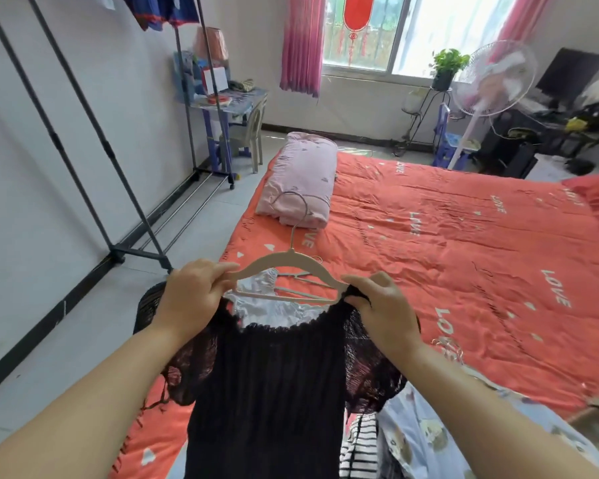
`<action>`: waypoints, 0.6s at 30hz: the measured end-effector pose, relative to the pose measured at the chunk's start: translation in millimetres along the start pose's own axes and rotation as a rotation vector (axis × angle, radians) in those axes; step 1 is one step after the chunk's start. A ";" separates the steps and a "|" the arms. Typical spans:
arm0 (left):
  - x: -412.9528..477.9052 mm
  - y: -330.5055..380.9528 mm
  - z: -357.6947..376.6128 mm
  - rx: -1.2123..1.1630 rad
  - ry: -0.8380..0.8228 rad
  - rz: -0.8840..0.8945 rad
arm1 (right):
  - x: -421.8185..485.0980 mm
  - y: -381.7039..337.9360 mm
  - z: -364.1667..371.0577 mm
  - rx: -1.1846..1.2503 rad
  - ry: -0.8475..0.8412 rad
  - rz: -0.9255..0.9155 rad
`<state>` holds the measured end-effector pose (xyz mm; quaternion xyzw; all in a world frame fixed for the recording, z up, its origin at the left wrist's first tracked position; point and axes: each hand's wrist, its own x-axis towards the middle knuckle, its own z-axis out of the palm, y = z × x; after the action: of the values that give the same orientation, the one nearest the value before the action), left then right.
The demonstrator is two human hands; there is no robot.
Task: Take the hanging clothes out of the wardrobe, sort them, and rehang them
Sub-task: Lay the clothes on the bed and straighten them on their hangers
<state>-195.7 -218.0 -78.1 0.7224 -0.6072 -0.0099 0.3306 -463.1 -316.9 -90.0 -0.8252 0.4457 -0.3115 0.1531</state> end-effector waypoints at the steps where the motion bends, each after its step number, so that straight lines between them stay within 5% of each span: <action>1: 1.4 0.3 3.4 0.001 -0.011 -0.012 | 3.1 5.0 1.7 0.003 0.000 -0.010; 5: 6.3 -2.0 13.0 0.106 -0.021 -0.002 | 12.3 18.3 8.8 0.014 0.005 -0.018; 18: -49.3 -25.6 54.2 0.035 -0.097 -0.365 | 45.8 43.2 62.1 0.035 -0.049 0.120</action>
<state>-208.9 -198.5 -152.0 0.8250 -0.4812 -0.0939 0.2811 -431.7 -380.5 -142.7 -0.8016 0.4849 -0.2892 0.1967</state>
